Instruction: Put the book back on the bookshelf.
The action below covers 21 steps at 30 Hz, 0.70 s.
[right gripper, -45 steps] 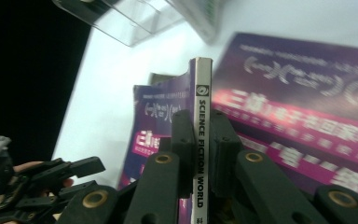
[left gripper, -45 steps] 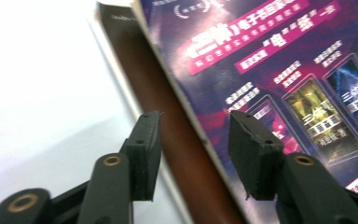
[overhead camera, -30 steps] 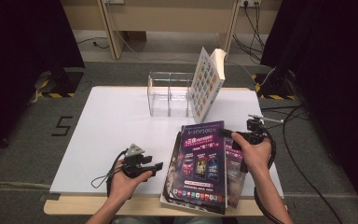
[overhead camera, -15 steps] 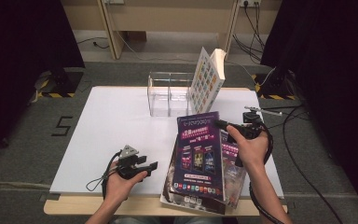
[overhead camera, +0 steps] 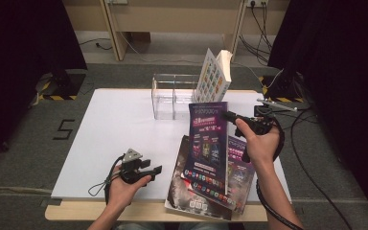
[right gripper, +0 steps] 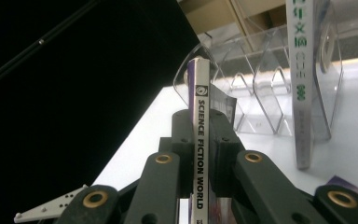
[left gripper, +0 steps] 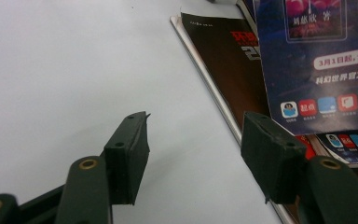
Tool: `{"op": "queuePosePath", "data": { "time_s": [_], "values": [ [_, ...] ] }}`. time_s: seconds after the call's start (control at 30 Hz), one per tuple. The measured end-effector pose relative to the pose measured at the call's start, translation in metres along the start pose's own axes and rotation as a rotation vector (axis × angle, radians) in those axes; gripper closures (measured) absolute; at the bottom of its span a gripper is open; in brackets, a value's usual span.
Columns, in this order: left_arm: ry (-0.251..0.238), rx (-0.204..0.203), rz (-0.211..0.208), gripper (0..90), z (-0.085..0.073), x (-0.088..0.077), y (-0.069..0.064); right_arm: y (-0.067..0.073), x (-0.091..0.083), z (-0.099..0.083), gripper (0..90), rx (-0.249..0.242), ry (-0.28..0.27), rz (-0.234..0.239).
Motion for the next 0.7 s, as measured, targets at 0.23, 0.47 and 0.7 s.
{"op": "queuePosePath", "data": {
  "time_s": [0.23,0.47,0.7],
  "values": [
    [0.002,0.001,0.002,40.9,-0.001,0.001,0.0,0.002,0.002,0.006,83.3,-0.038,-0.03,-0.023],
    [-0.002,-0.001,0.004,40.9,-0.001,0.001,0.001,0.011,0.004,0.017,83.3,-0.088,-0.073,-0.041],
    [-0.002,-0.002,0.008,40.9,-0.001,0.0,0.003,0.021,0.008,0.033,83.3,-0.166,-0.128,-0.083]
  ]
}}
Point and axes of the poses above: each handheld gripper's, and its own axes: x roughly forward along the jaws, z roughly out of its top, y roughly to its left, the point moved 8 cm from there along x, roughly forward along the jaws, and after that the axes turned 12 degrees about -x, right-handed, at the moved point
